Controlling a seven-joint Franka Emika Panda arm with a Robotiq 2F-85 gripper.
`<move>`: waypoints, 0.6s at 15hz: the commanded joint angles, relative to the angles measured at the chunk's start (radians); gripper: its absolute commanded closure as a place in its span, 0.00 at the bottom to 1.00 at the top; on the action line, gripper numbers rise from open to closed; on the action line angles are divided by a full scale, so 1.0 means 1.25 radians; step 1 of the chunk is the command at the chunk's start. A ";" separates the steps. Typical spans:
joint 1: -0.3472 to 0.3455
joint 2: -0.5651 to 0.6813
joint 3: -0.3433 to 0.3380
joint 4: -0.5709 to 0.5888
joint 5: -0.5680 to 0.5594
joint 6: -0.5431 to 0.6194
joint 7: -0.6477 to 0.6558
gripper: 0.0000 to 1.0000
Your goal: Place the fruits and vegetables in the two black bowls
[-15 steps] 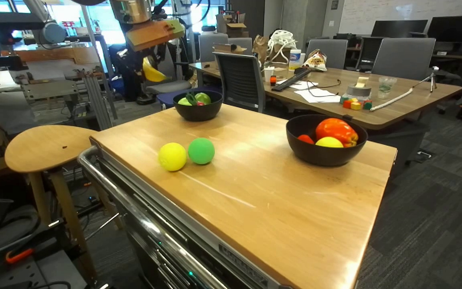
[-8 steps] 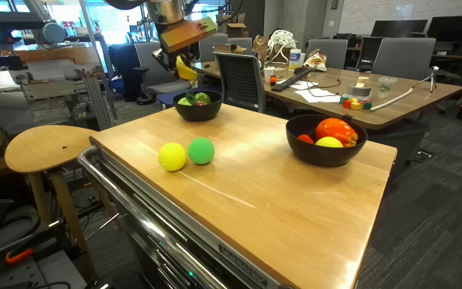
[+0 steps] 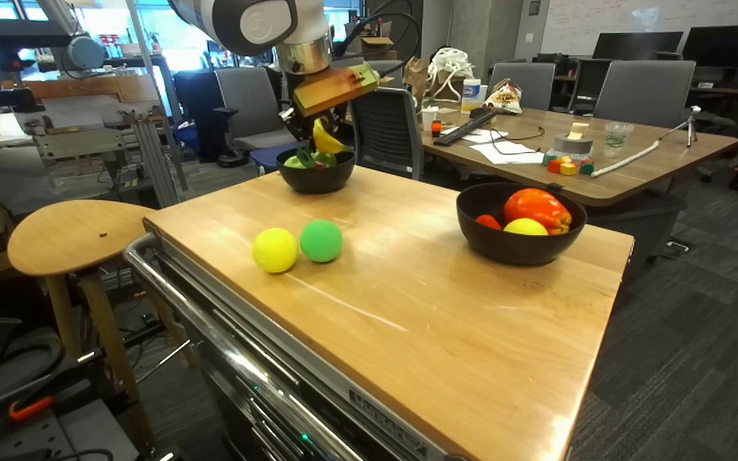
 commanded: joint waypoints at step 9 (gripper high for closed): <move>-0.052 -0.084 0.044 -0.006 0.060 -0.087 0.116 0.00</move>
